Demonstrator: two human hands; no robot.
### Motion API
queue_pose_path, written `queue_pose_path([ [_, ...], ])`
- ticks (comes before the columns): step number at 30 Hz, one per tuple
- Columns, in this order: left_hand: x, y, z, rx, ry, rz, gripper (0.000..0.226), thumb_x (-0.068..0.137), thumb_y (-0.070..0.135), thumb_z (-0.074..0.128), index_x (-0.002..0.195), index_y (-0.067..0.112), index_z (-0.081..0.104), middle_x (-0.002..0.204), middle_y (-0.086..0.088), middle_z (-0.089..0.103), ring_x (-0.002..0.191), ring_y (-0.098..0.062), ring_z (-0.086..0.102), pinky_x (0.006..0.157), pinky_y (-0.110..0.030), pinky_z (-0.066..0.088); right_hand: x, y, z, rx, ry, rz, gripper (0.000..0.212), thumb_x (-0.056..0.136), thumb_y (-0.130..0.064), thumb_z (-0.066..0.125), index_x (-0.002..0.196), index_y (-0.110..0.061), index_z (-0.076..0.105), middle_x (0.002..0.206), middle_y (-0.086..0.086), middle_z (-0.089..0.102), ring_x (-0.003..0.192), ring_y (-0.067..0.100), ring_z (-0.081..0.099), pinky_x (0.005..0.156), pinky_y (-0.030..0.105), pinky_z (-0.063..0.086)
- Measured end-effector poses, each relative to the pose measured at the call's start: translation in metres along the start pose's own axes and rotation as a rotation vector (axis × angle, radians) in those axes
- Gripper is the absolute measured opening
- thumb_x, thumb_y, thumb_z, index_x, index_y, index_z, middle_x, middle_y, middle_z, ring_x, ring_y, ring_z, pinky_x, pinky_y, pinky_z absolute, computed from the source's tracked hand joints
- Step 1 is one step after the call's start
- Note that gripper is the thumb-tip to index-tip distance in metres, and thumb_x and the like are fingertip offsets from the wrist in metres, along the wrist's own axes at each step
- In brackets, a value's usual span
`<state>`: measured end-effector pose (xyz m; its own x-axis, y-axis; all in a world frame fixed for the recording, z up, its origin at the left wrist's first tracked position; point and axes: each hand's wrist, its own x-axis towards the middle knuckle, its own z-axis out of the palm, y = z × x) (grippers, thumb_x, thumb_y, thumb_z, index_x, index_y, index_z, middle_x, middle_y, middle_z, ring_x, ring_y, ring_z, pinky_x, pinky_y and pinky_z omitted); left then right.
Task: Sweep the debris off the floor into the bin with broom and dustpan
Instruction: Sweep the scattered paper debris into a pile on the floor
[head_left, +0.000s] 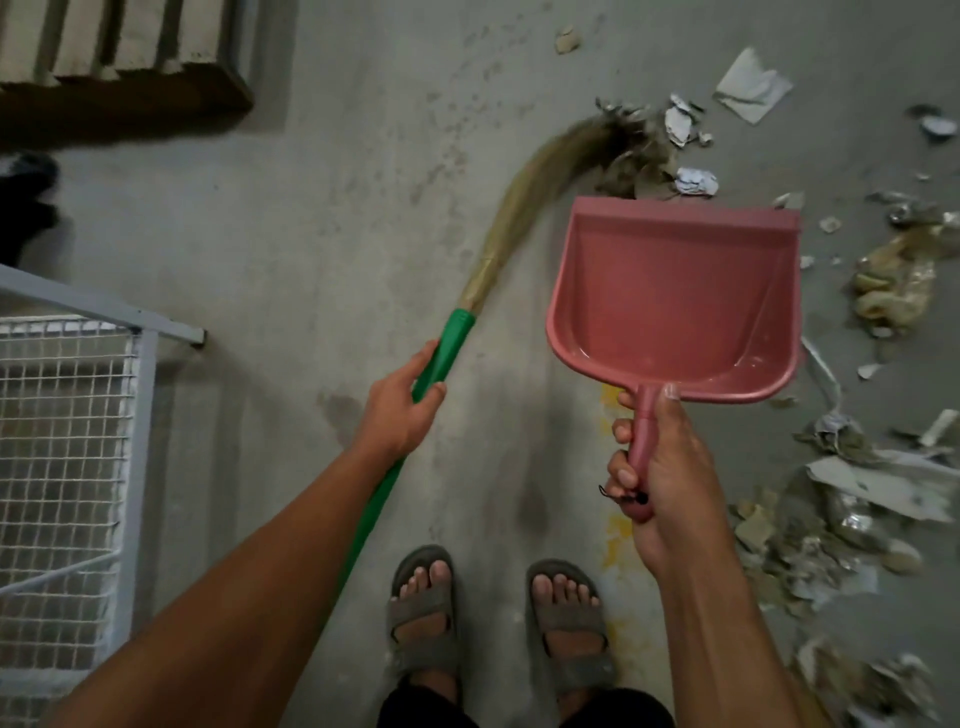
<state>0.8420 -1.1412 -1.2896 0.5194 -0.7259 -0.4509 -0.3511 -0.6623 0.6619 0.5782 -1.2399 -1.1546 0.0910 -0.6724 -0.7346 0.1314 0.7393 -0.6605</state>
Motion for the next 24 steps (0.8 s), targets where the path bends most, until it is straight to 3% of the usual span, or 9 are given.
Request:
queue_pose_path([
  [4,0.011,-0.004,-0.01,-0.022,0.086,-0.058,0.069,0.084,0.055,0.059,0.148,0.069,0.036,0.126,-0.018,0.073,0.111,-0.039,0.071,0.091,-0.056,0.062,0.002,-0.008,-0.026,0.046,0.076,-0.019,0.048,0.109,-0.055,0.046,0.121,-0.012,0.064,0.071,-0.003,0.056,0.041,0.009,0.037,0.038,0.022,0.035],
  [10,0.051,0.034,0.027,0.146,-0.058,-0.085,0.074,0.092,0.046,0.056,0.163,0.035,0.036,0.117,-0.022,0.074,0.098,-0.039,0.073,0.092,-0.046,0.062,0.001,-0.014,-0.058,0.055,0.145,-0.053,0.052,0.107,-0.058,0.047,0.123,-0.013,0.066,0.072,-0.005,0.057,0.042,0.008,0.039,0.04,0.024,0.031],
  [13,0.053,0.063,0.06,0.254,-0.165,0.01,0.067,0.101,0.035,0.059,0.164,0.031,0.035,0.126,-0.022,0.071,0.103,-0.041,0.072,0.096,-0.042,0.059,0.001,-0.018,-0.07,0.083,0.168,-0.059,0.05,0.107,-0.059,0.047,0.12,-0.015,0.067,0.071,-0.005,0.057,0.041,0.008,0.038,0.039,0.023,0.031],
  [16,0.043,0.081,0.082,0.368,-0.281,0.136,0.067,0.104,0.033,0.058,0.165,0.03,0.032,0.141,-0.021,0.064,0.122,-0.04,0.064,0.105,-0.035,0.049,-0.001,-0.024,-0.081,0.097,0.194,-0.071,0.049,0.107,-0.06,0.047,0.119,-0.016,0.067,0.071,-0.006,0.057,0.041,0.007,0.038,0.039,0.021,0.03],
  [18,0.03,0.088,0.087,0.411,-0.34,0.221,0.067,0.105,0.034,0.058,0.165,0.03,0.031,0.14,-0.02,0.064,0.123,-0.038,0.063,0.105,-0.035,0.047,-0.005,-0.028,-0.09,0.107,0.213,-0.082,0.05,0.107,-0.06,0.047,0.118,-0.017,0.068,0.071,-0.006,0.057,0.042,0.007,0.038,0.039,0.021,0.032],
  [22,-0.002,0.082,0.075,0.386,-0.335,0.361,0.066,0.103,0.03,0.062,0.164,0.029,0.037,0.132,-0.018,0.07,0.111,-0.036,0.069,0.096,-0.035,0.051,-0.014,-0.033,-0.116,0.155,0.264,-0.107,0.051,0.107,-0.061,0.045,0.12,-0.017,0.066,0.073,-0.006,0.057,0.043,0.007,0.038,0.039,0.022,0.034],
  [24,-0.017,0.072,0.066,0.329,-0.276,0.391,0.065,0.101,0.032,0.064,0.162,0.027,0.041,0.138,-0.015,0.068,0.118,-0.034,0.068,0.099,-0.031,0.049,-0.017,-0.032,-0.129,0.174,0.287,-0.113,0.052,0.108,-0.061,0.042,0.122,-0.016,0.065,0.073,-0.006,0.056,0.043,0.007,0.038,0.039,0.022,0.034],
])
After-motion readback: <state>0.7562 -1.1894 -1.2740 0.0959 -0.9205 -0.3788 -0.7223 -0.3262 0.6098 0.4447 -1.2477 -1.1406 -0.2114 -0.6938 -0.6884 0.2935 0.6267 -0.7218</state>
